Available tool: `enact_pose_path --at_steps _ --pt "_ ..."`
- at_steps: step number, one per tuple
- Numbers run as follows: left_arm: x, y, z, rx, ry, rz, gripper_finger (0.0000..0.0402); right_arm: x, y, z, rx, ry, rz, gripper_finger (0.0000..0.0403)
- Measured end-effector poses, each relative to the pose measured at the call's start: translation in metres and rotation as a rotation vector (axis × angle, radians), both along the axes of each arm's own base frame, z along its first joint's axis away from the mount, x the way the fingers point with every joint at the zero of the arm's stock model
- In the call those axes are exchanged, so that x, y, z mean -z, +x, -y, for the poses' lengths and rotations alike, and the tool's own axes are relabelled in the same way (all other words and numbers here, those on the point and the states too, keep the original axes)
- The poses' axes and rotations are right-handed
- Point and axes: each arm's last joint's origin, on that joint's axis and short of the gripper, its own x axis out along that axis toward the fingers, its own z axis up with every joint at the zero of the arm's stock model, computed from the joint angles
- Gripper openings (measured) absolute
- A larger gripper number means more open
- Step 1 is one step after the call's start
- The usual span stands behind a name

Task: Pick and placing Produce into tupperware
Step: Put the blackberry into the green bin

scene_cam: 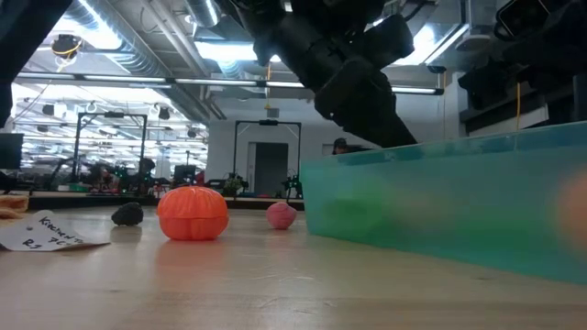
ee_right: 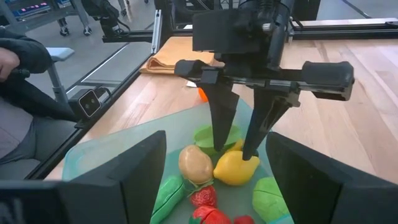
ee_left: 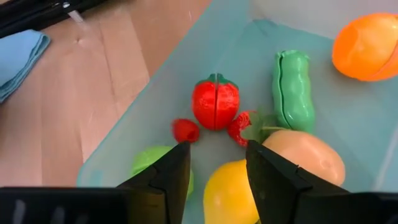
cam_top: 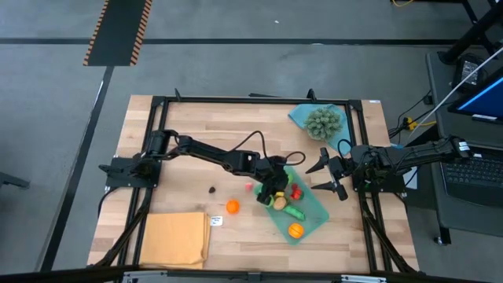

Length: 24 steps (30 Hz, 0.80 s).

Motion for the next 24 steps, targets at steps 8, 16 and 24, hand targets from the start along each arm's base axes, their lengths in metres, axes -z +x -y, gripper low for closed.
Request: enact_pose_path --at_steps 8,16,24 --pt "-0.003 -0.003 0.0 -0.013 -0.008 -0.016 0.0148 0.0 0.0 0.0 0.0 0.0 -0.002 0.0278" --pt "-0.044 -0.022 -0.015 -0.045 -0.009 -0.025 0.0148 0.001 0.0 0.0 0.013 0.05 -0.028 0.0278" --pt "-0.1 -0.069 -0.031 -0.071 0.003 0.02 0.0148 0.002 0.001 0.0 0.014 0.046 -0.035 0.0278"
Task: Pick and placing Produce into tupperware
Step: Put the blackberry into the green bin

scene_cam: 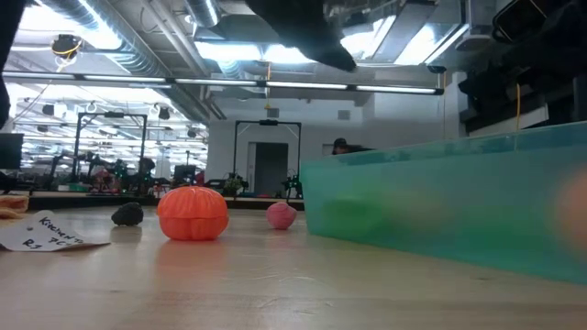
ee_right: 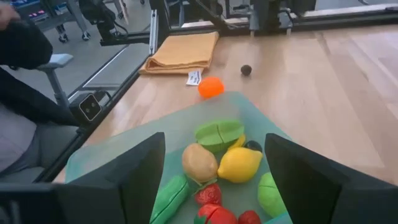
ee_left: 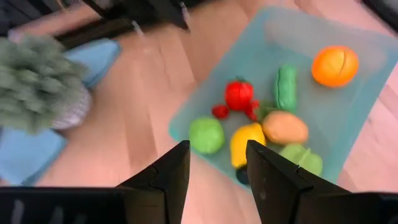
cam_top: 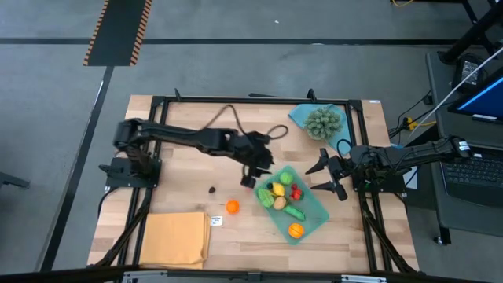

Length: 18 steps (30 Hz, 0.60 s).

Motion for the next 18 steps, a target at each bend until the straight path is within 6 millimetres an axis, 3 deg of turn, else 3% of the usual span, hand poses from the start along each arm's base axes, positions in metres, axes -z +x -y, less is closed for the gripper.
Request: enact_pose_path --at_steps 4,7,18 --pt "-0.013 -0.035 -0.002 -0.05 -0.02 0.043 0.0148 0.0 0.001 0.0 0.001 0.003 -0.001 0.0278" --pt "-0.01 -0.062 0.004 -0.128 -0.007 0.061 0.0148 0.0 0.003 0.0 0.011 0.0 0.005 0.0278" --pt "0.045 -0.145 0.043 -0.341 -0.059 0.146 0.0148 0.0 0.02 -0.001 0.044 -0.005 0.054 0.0278"
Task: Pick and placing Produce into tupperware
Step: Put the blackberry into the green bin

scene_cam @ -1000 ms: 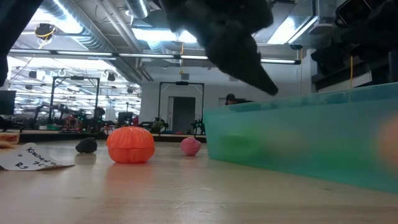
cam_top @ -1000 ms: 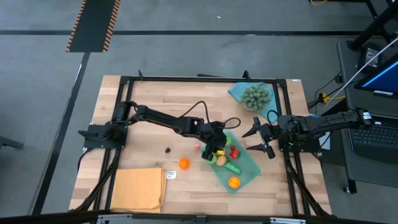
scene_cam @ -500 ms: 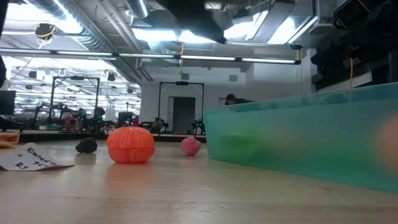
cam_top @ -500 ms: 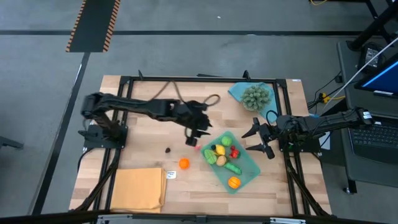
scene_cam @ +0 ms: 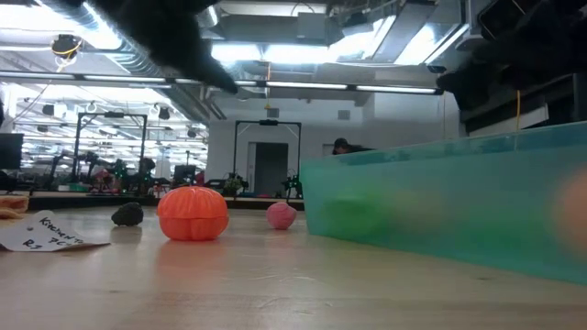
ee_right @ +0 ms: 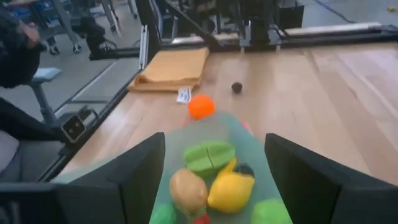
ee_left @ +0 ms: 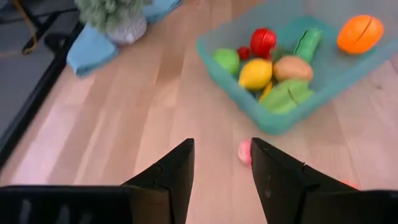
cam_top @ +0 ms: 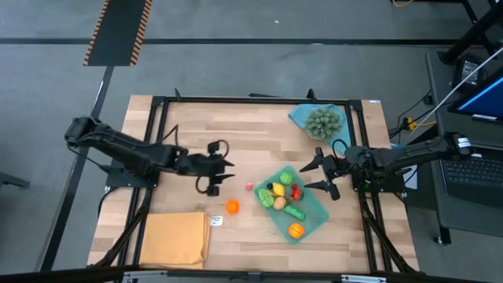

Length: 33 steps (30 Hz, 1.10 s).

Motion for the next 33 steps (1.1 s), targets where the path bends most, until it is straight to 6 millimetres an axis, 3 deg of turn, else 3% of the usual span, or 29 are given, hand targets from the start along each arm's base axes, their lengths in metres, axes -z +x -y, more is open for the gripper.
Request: enact_pose_path --at_steps 9,15,33 --pt "0.05 -0.032 0.022 -0.109 -0.116 -0.032 0.0148 0.007 0.016 -0.002 0.012 0.001 0.002 0.0278" --pt "0.079 -0.05 0.026 -0.181 -0.167 -0.071 0.0148 0.012 0.024 -0.003 0.014 0.0 -0.001 0.0278" --pt "0.087 -0.069 0.051 -0.168 -0.272 -0.119 0.0148 0.015 0.027 -0.003 0.017 -0.001 -0.001 0.0278"
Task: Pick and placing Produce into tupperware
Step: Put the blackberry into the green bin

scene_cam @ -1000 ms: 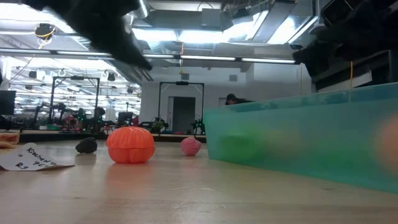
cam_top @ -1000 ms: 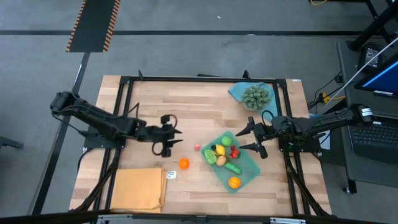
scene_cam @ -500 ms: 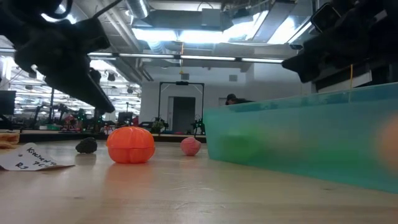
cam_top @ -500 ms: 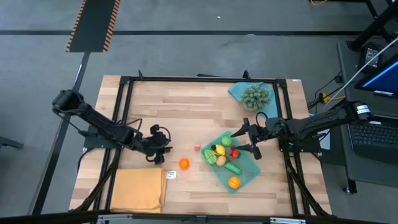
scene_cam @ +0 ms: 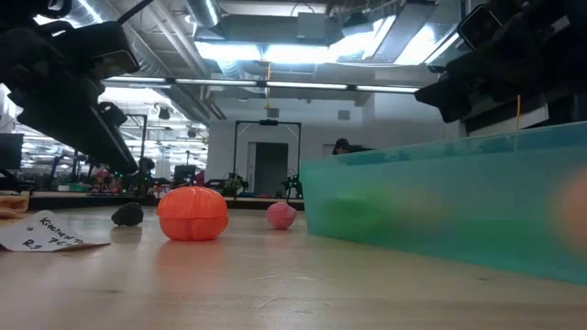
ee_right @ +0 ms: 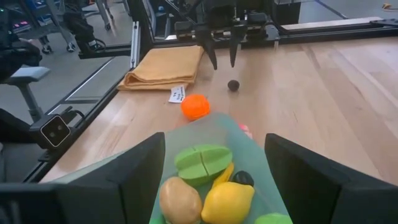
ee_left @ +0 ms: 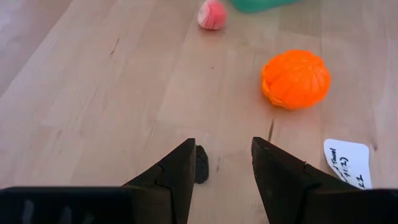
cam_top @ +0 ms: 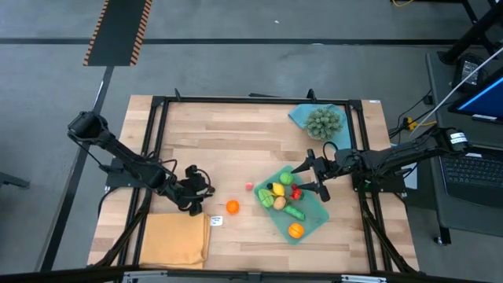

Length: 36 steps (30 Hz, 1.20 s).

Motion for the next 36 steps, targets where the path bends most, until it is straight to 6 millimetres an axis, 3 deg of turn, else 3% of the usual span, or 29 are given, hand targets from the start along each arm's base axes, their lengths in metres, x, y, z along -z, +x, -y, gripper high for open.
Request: enact_pose_path --at_steps 17,29,36 --pt "0.002 0.0 0.0 -0.007 0.017 -0.008 0.0148 -0.002 0.0 0.0 0.0 0.002 0.016 0.0278" --pt "0.037 0.011 -0.007 -0.09 0.063 -0.157 0.0148 -0.001 0.0 0.0 0.0 0.002 0.015 0.0278" --pt "0.045 0.015 -0.005 -0.09 0.053 -0.162 0.0148 -0.001 0.0 0.0 0.0 0.001 0.015 0.0278"
